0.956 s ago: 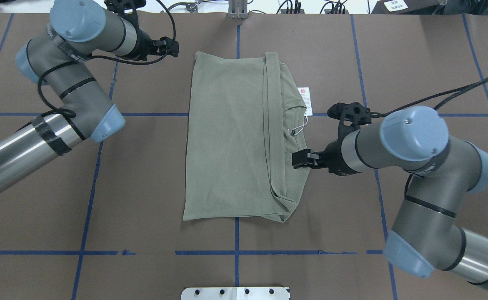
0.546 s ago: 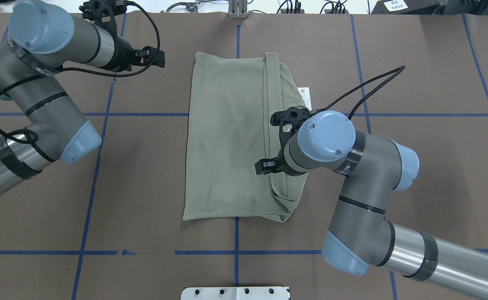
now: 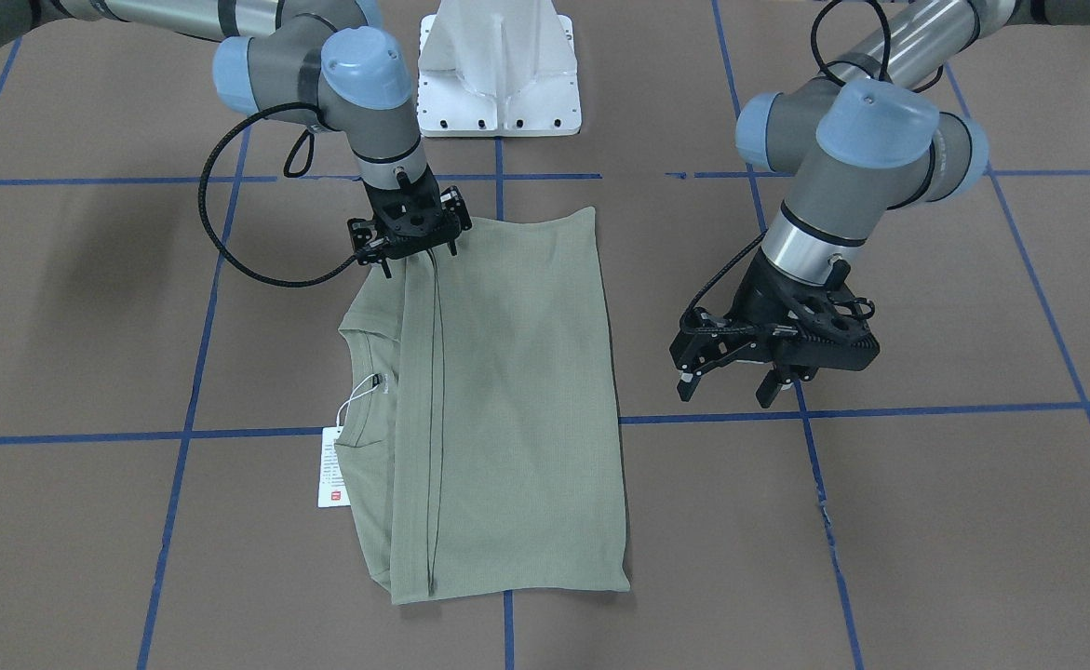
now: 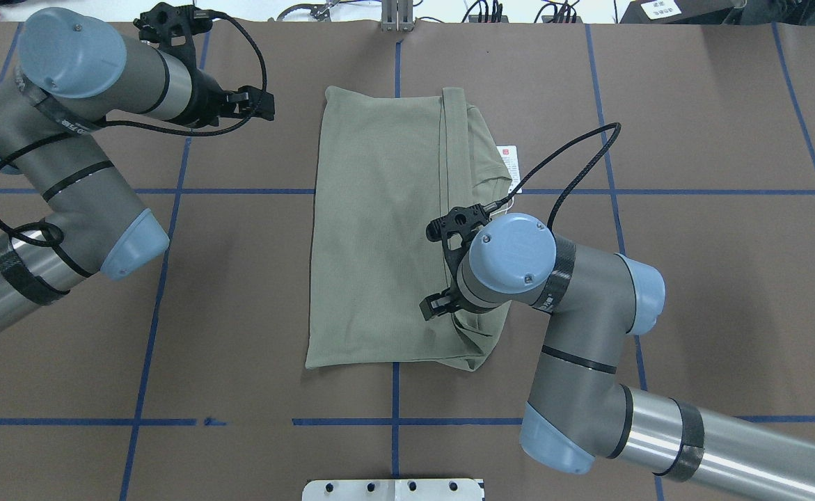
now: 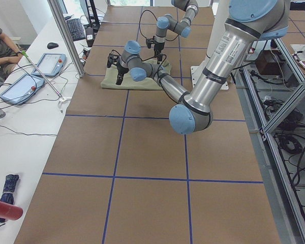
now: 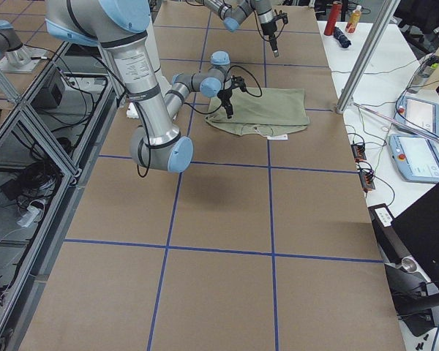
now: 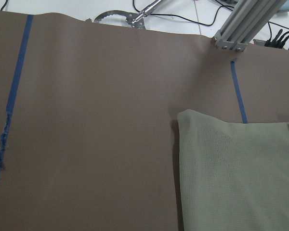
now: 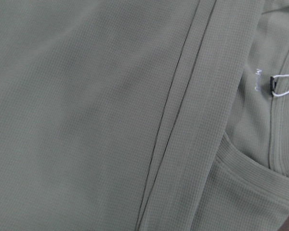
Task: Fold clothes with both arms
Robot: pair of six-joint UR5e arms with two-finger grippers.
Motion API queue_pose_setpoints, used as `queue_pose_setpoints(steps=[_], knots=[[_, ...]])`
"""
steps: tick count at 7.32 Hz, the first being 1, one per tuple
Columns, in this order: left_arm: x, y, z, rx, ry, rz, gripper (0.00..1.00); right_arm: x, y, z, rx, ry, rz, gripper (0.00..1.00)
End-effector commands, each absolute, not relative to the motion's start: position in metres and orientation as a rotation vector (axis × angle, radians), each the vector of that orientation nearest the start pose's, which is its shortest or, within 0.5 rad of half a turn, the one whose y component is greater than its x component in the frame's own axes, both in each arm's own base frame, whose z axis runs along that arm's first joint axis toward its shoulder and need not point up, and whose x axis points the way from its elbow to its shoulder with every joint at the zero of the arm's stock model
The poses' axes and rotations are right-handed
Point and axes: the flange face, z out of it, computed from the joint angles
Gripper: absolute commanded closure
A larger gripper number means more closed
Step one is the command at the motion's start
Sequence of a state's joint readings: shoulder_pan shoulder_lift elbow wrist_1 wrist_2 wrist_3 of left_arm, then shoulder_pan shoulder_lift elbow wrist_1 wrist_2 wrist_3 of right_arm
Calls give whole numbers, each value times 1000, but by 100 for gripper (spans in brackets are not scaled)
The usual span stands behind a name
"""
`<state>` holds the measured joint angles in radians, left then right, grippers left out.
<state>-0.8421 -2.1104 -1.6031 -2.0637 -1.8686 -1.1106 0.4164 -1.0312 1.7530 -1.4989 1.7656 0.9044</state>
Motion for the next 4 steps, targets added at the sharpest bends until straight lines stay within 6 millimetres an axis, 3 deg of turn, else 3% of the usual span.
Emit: queue_pose_setpoints(steps=[1, 4], knots=[[381, -577, 282, 415, 995, -183, 0, -559, -355, 277, 244, -757, -351, 0], [384, -578, 284, 408, 991, -184, 0, -558, -359, 292, 252, -723, -357, 0]])
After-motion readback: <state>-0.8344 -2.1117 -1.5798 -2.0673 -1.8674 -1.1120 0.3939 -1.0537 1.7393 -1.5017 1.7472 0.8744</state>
